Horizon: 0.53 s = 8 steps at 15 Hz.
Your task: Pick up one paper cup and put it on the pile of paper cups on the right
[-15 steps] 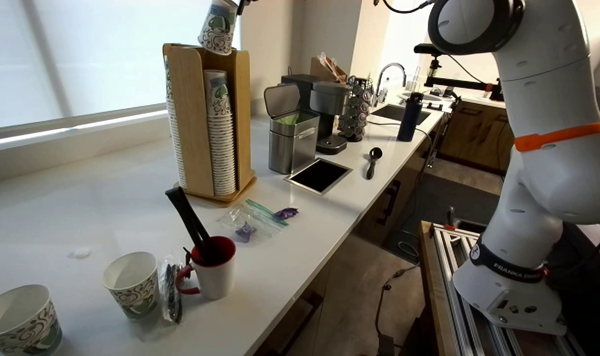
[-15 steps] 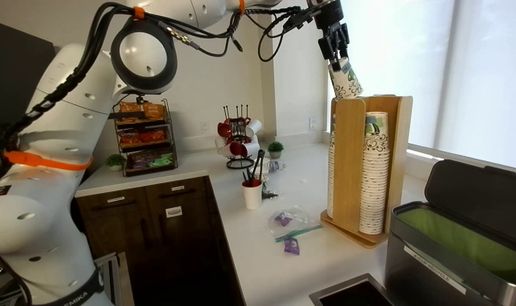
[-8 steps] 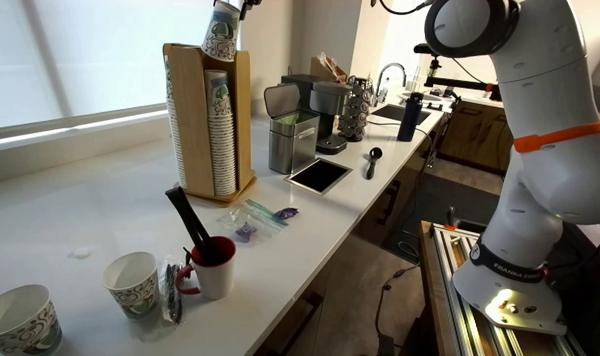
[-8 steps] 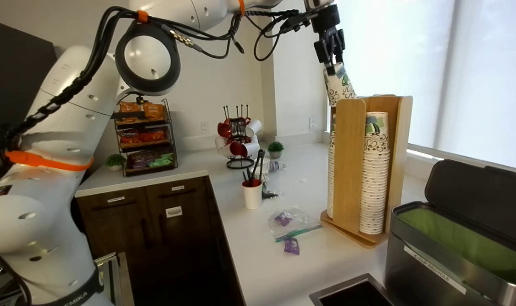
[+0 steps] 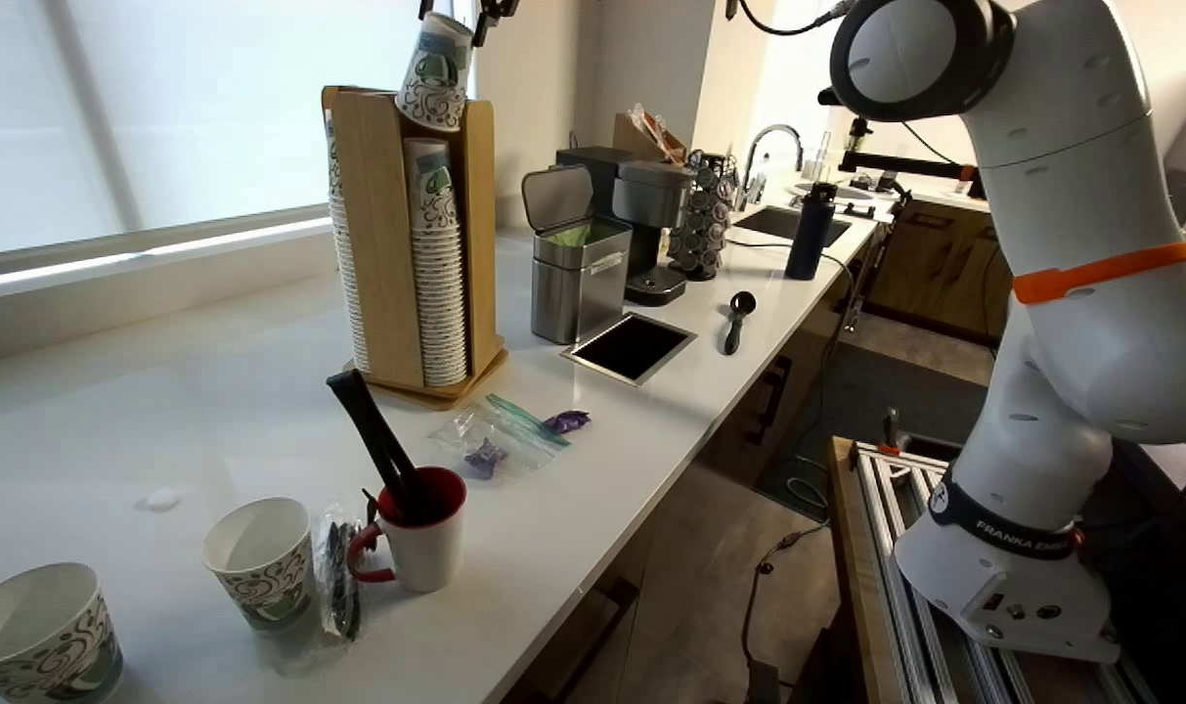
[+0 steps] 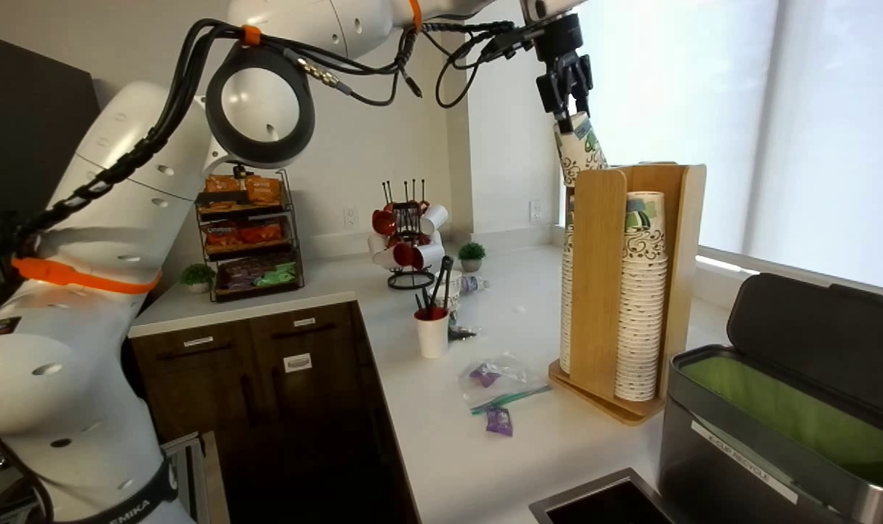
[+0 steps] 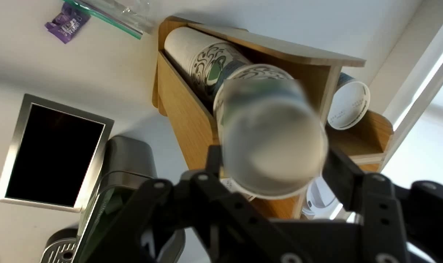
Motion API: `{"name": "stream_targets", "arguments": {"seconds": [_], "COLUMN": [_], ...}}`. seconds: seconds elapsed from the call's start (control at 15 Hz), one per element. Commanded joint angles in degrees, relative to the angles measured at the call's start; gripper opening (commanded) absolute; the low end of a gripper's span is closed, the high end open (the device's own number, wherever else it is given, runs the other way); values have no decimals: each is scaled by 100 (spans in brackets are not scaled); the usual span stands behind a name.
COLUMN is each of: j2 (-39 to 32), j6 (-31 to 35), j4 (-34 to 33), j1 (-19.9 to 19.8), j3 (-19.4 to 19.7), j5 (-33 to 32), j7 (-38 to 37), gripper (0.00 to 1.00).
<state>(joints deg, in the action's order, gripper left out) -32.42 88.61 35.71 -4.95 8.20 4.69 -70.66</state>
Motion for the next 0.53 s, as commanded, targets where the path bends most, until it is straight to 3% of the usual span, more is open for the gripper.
{"name": "stream_targets", "arguments": {"seconds": [0.0,0.47], "j2": [-158,-79], "j6": [-287,-350], "j4": [-348,-416], "j1": [24,3], "j3": [20,-11], "j5": [-15,39], "j7": [-250,-422], "gripper": [99,100]}}
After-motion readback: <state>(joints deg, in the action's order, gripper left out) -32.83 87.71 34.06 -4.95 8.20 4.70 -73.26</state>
